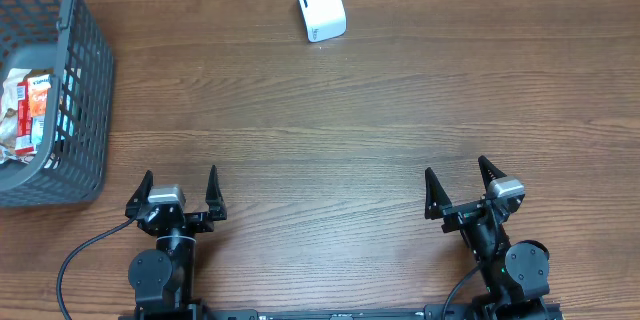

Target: Scan the item barcode

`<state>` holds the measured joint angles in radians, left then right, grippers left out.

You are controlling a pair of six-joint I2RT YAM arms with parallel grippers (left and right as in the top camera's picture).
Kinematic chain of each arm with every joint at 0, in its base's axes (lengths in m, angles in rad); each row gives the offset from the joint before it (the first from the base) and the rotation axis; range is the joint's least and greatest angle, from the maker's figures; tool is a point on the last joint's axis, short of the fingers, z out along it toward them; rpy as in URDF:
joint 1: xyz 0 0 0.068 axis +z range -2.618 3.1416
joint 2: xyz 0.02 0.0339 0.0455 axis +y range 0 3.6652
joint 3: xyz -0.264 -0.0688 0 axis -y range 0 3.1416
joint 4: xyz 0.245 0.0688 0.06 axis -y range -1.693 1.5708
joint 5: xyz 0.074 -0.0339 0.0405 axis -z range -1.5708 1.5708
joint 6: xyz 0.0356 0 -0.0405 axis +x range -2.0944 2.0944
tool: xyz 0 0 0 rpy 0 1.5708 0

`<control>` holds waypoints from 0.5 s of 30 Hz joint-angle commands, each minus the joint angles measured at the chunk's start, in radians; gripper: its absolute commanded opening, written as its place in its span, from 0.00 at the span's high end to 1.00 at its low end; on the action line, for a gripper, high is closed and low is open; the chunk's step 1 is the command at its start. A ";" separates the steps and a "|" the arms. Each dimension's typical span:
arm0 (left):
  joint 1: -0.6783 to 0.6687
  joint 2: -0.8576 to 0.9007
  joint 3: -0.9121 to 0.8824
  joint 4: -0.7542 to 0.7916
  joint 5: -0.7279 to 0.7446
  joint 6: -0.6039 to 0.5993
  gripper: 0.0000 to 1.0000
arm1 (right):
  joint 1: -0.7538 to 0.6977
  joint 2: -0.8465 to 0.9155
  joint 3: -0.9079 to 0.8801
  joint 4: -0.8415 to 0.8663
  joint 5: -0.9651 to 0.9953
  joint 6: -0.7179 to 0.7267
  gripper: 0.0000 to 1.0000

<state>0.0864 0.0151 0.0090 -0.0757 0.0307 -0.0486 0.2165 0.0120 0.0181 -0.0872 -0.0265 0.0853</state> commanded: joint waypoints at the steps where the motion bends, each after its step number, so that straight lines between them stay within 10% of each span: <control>1: -0.002 -0.011 -0.003 -0.001 0.011 0.012 0.00 | -0.005 -0.009 -0.010 0.006 -0.001 0.000 0.00; 15: -0.002 -0.011 -0.003 -0.001 0.011 0.012 0.00 | -0.005 -0.009 -0.010 0.006 -0.001 0.000 0.00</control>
<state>0.0864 0.0151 0.0090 -0.0757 0.0307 -0.0486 0.2165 0.0120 0.0181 -0.0872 -0.0261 0.0853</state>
